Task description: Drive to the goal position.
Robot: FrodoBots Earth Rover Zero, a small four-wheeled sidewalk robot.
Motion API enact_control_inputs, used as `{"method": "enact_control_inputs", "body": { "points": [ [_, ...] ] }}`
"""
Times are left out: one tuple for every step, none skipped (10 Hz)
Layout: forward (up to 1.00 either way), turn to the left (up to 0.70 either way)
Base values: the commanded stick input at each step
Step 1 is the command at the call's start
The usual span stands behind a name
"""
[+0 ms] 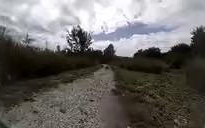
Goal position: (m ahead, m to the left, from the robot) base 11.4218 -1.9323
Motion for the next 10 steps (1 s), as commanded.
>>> {"method": "enact_control_inputs", "body": {
  "points": [
    [0.85, 0.00],
    [0.85, 0.00],
    [0.85, 0.00],
    [0.85, 0.00],
    [0.85, 0.00],
    [0.85, 0.00],
    [0.85, 0.00],
    [0.85, 0.00],
    [0.85, 0.00],
    [0.85, 0.00]
  ]
}}
